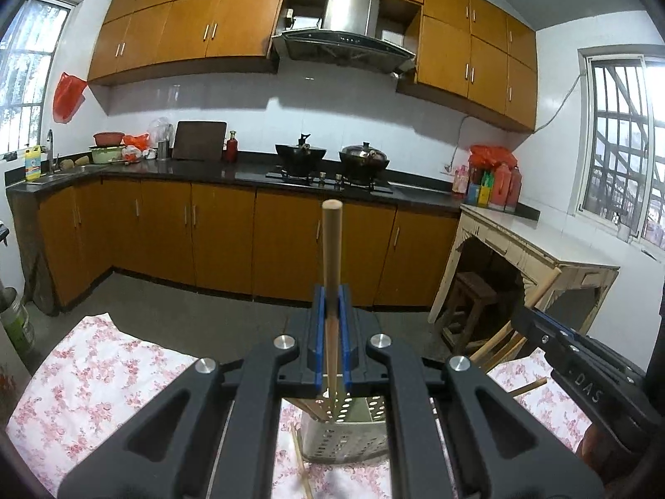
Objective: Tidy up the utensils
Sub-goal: 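Lower the chopsticks into the holder and open both tools, then move both open tools down to the last chopsticks on the cloth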
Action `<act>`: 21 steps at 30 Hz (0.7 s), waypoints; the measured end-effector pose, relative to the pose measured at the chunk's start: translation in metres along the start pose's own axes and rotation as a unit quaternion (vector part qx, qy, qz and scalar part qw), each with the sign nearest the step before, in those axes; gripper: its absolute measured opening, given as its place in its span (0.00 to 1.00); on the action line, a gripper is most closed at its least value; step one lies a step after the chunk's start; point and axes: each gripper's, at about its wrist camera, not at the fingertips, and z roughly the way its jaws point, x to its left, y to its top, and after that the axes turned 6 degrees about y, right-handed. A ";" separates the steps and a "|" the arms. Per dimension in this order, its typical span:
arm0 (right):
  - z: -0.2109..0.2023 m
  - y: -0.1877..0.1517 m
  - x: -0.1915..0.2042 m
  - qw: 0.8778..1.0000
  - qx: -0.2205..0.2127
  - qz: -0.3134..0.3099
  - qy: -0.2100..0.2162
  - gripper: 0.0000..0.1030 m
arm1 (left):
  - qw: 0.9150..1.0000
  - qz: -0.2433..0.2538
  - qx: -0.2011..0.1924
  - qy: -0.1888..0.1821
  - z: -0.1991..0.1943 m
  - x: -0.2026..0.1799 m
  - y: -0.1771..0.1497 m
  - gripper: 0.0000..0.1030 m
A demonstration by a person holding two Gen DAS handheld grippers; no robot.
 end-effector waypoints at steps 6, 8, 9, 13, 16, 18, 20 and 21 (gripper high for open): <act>0.003 -0.002 0.001 1.000 0.005 -0.002 -0.001 0.07 | 1.000 0.004 0.007 -0.003 0.003 -0.001 -0.004 0.07; 0.005 -0.002 0.001 1.000 0.007 -0.002 -0.001 0.07 | 1.000 0.005 0.011 -0.003 0.005 -0.001 -0.004 0.07; 0.004 -0.002 0.002 1.000 0.008 -0.003 0.000 0.08 | 1.000 0.005 0.014 -0.004 0.005 -0.001 -0.003 0.07; -0.001 0.000 0.005 1.000 -0.001 -0.008 -0.009 0.12 | 1.000 -0.001 0.019 -0.003 0.002 0.002 -0.002 0.18; -0.011 0.002 0.005 1.000 -0.011 -0.009 -0.013 0.14 | 1.000 -0.007 0.013 -0.002 -0.009 0.009 0.001 0.28; -0.022 0.004 0.005 1.000 -0.021 -0.007 -0.013 0.14 | 1.000 -0.010 0.009 0.000 -0.015 0.014 0.002 0.31; -0.032 0.006 0.003 0.999 -0.030 -0.007 -0.016 0.14 | 1.000 -0.015 0.003 0.000 -0.027 0.022 0.003 0.33; -0.039 0.006 0.002 0.999 -0.035 -0.007 -0.018 0.14 | 1.000 -0.017 0.002 0.001 -0.030 0.024 0.004 0.35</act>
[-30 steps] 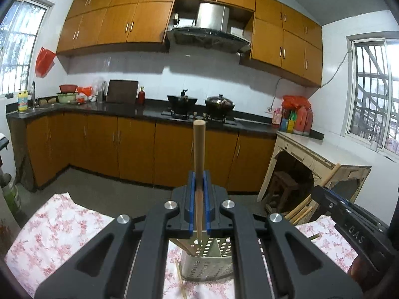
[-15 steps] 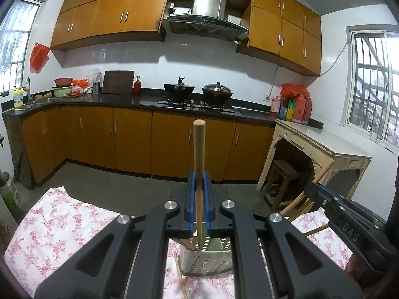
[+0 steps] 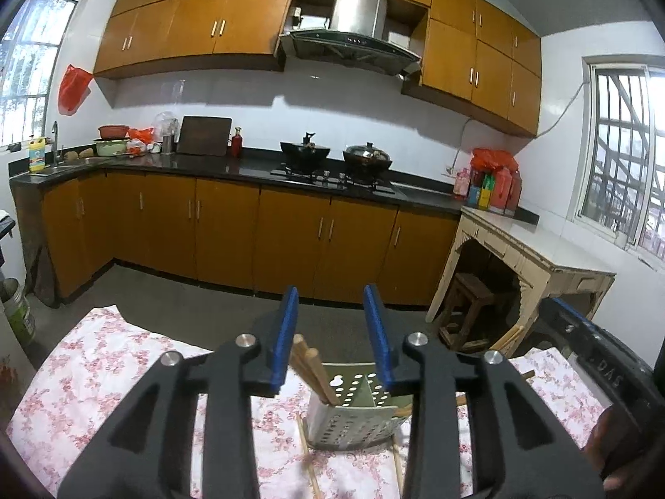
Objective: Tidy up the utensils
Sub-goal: 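Move both open tools down to the last chopsticks on the cloth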
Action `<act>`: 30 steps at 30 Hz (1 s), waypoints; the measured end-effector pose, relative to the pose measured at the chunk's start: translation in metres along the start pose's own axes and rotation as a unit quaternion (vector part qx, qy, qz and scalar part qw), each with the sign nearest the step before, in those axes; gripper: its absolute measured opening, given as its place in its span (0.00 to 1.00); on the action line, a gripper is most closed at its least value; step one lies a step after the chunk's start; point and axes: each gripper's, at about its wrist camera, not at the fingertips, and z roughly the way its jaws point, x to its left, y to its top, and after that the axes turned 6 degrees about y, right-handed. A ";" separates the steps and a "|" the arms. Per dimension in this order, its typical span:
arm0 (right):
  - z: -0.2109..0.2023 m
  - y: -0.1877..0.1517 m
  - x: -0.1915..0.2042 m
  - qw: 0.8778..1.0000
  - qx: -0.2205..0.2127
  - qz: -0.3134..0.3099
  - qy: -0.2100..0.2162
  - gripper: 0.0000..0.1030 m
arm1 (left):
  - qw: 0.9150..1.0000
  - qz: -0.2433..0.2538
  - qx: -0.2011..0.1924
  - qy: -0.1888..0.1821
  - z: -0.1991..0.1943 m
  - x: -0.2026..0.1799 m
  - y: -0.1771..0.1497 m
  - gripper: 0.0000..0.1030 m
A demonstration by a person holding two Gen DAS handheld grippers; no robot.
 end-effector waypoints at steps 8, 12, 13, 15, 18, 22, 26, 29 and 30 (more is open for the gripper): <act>-0.042 -0.040 -0.028 0.999 0.025 0.006 -0.034 0.18 | 1.000 -0.009 0.002 0.012 -0.048 0.035 -0.025 0.45; -0.035 -0.086 -0.052 0.994 0.084 0.028 -0.058 0.20 | 0.999 0.017 0.027 0.043 -0.054 0.048 -0.065 0.49; -0.029 -0.101 -0.059 0.992 0.104 0.037 -0.068 0.20 | 0.997 0.028 0.042 0.056 -0.050 0.052 -0.081 0.49; -0.021 -0.127 -0.068 0.986 0.136 0.054 -0.080 0.20 | 0.994 0.040 0.070 0.071 -0.040 0.059 -0.105 0.49; -0.004 -0.161 -0.072 0.977 0.181 0.065 -0.086 0.20 | 0.988 0.051 0.112 0.094 -0.023 0.070 -0.138 0.49; 0.017 -0.194 -0.061 0.968 0.229 0.079 -0.063 0.20 | 0.978 0.059 0.161 0.119 -0.002 0.084 -0.174 0.49; 0.035 -0.210 -0.041 0.963 0.255 0.076 -0.036 0.20 | 0.971 0.055 0.190 0.132 0.009 0.098 -0.195 0.53; 0.043 -0.215 -0.031 0.962 0.263 0.063 -0.029 0.30 | 0.969 0.053 0.198 0.136 0.011 0.105 -0.201 0.53; 0.044 -0.216 -0.030 0.962 0.264 0.059 -0.028 0.31 | 0.969 0.052 0.200 0.138 0.011 0.106 -0.202 0.54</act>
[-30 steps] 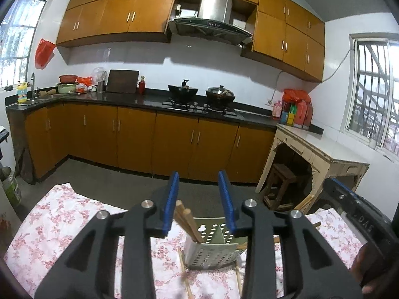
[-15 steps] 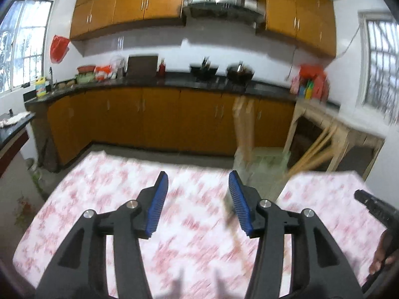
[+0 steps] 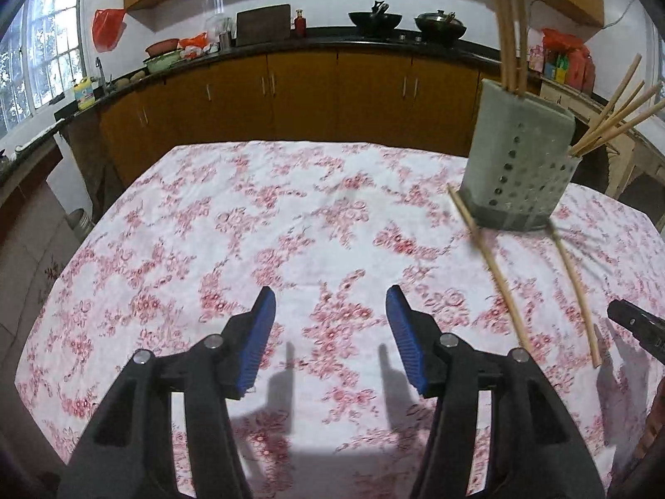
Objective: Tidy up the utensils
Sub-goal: 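Move both open tools down to the last chopsticks on the cloth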
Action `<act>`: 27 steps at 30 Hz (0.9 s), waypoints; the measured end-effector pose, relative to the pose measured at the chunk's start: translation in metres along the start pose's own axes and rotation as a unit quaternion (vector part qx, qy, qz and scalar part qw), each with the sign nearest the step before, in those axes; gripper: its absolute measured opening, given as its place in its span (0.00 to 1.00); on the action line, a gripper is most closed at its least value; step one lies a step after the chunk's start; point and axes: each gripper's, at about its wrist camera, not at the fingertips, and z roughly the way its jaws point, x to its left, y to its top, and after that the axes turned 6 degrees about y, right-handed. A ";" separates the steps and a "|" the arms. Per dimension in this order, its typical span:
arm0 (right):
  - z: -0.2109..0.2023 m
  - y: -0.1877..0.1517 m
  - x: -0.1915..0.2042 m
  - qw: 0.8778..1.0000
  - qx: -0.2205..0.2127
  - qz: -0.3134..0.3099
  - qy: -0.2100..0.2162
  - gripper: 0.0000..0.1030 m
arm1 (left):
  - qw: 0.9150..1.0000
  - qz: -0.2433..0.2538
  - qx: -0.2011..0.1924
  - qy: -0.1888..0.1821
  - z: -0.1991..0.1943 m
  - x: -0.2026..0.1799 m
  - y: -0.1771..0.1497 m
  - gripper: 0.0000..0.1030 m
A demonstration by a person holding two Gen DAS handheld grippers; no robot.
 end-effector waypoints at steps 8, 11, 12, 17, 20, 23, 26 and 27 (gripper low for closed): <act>0.023 0.001 0.017 1.000 0.019 -0.018 -0.006 0.30 | 1.000 -0.003 0.013 -0.002 0.005 0.000 -0.003 0.54; 0.031 0.001 0.021 0.999 0.027 -0.029 -0.015 0.30 | 1.000 -0.003 0.018 -0.004 0.007 -0.002 -0.003 0.54; 0.033 0.001 0.023 0.999 0.026 -0.033 -0.019 0.30 | 1.000 -0.003 0.019 -0.005 0.007 -0.003 -0.004 0.54; 0.035 -0.001 0.027 0.997 0.018 -0.054 -0.046 0.18 | 1.000 -0.005 0.026 -0.013 0.009 -0.007 -0.005 0.54; 0.035 -0.001 0.024 0.997 0.014 -0.054 -0.051 0.09 | 0.999 -0.006 0.028 -0.023 0.009 -0.011 -0.004 0.54; 0.034 -0.001 0.020 0.997 0.012 -0.049 -0.056 0.08 | 0.999 -0.004 0.030 -0.035 0.008 -0.019 -0.004 0.54; 0.030 0.000 0.007 0.997 0.007 -0.037 -0.070 0.07 | 0.998 0.000 0.033 -0.054 0.006 -0.030 -0.004 0.54; 0.028 0.001 0.000 0.996 0.004 -0.029 -0.080 0.07 | 0.998 0.003 0.034 -0.060 0.006 -0.035 -0.004 0.54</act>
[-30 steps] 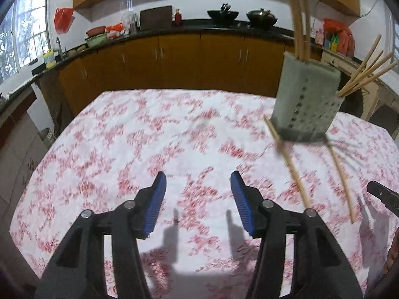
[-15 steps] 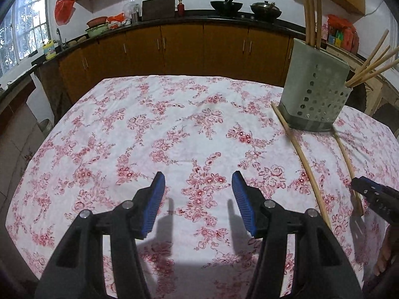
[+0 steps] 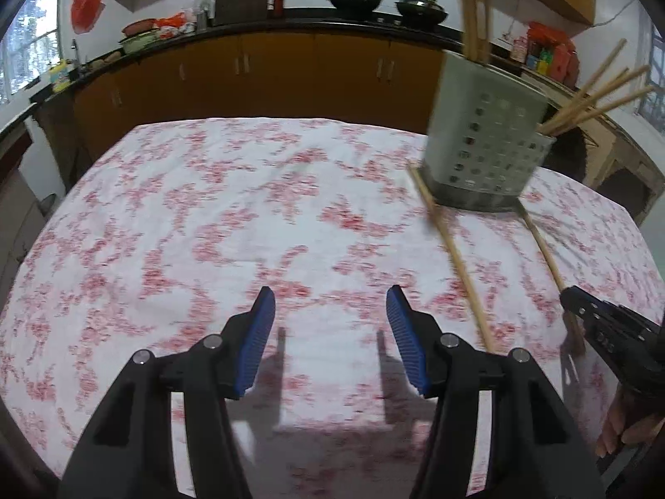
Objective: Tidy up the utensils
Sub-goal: 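Close the left tool on a chopstick while the right tool grasps the last one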
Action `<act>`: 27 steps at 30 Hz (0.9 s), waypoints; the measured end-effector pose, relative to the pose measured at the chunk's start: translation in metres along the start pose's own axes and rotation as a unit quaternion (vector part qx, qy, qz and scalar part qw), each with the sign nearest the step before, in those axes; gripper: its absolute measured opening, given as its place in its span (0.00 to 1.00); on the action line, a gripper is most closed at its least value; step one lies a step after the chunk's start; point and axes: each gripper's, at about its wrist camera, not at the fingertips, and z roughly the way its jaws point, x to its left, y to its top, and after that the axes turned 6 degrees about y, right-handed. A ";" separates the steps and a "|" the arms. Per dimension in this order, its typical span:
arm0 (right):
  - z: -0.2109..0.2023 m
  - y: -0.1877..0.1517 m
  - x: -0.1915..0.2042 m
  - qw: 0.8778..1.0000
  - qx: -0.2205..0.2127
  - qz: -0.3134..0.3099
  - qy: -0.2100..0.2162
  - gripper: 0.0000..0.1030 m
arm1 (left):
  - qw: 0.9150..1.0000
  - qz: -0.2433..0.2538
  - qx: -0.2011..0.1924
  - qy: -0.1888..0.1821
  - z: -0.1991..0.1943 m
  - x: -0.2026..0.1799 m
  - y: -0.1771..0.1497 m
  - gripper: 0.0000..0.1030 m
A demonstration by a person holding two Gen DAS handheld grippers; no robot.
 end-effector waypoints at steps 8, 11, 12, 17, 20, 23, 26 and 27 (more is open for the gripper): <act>-0.010 0.004 -0.078 0.992 -0.012 0.104 -0.065 0.07 | 0.998 0.037 0.015 -0.053 0.007 -0.056 -0.004 0.48; -0.014 0.001 -0.086 0.993 -0.012 0.099 -0.064 0.07 | 0.997 0.053 0.019 -0.056 0.012 -0.077 -0.005 0.46; -0.014 0.002 -0.086 0.993 -0.013 0.096 -0.063 0.07 | 0.997 0.056 0.021 -0.053 0.013 -0.081 -0.006 0.45; -0.014 0.001 -0.081 0.995 -0.012 0.085 -0.053 0.07 | 0.996 0.077 0.040 -0.022 0.028 -0.100 -0.013 0.27; -0.011 0.005 -0.075 0.996 -0.011 0.079 -0.044 0.07 | 0.996 0.084 0.032 -0.003 0.029 -0.099 -0.014 0.17; -0.009 0.004 -0.067 0.997 -0.010 0.066 -0.032 0.07 | 0.997 0.065 0.034 0.011 0.034 -0.083 -0.009 0.11; -0.009 0.003 -0.059 0.998 -0.011 0.053 -0.021 0.07 | 0.998 0.041 0.037 0.026 0.042 -0.057 0.000 0.10; -0.009 0.003 -0.057 0.999 -0.010 0.048 -0.016 0.07 | 0.998 0.034 0.038 0.032 0.045 -0.049 0.003 0.10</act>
